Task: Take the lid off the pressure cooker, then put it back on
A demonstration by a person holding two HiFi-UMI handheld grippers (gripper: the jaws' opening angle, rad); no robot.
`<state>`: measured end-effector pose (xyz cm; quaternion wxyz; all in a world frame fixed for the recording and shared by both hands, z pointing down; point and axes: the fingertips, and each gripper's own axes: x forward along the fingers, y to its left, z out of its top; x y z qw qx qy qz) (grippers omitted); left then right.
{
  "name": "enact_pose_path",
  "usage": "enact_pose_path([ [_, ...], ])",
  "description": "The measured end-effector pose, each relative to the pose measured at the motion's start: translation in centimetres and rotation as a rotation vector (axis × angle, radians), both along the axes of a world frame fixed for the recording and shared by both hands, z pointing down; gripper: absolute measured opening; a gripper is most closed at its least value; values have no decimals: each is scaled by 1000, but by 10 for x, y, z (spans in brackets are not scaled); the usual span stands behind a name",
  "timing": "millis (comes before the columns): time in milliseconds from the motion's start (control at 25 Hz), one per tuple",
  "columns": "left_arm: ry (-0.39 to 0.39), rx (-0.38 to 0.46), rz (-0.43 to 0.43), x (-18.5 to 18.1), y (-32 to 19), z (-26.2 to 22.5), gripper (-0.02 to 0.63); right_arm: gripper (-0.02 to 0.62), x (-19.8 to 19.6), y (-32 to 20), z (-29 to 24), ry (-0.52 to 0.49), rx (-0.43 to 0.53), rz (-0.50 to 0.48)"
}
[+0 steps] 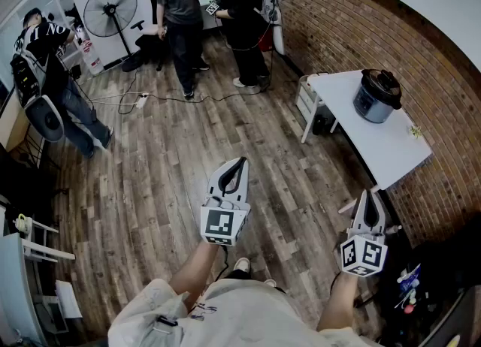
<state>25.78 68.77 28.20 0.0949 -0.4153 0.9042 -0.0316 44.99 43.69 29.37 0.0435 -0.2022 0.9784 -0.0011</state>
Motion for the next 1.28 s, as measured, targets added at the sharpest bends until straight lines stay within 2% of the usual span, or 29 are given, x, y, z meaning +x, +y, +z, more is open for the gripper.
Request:
enact_pose_path([
  [880,24,-4,25,-16,6,15,18,18,-17,14,11,-12,-45,21],
  [960,29,-11,36,-21,5,17,38,44,-22,16,11,-13,-44,19],
  [1080,26,-12,47,-31,7,18,141,101,-33,20,11,-16,-37,17],
  [1200,21,-6,57,-44,9,18,183,177,-44,23,11,-21,-34,22],
  [1280,25,-2,65,-51,8,20,194,204,-49,25,11,-17,-32,26],
])
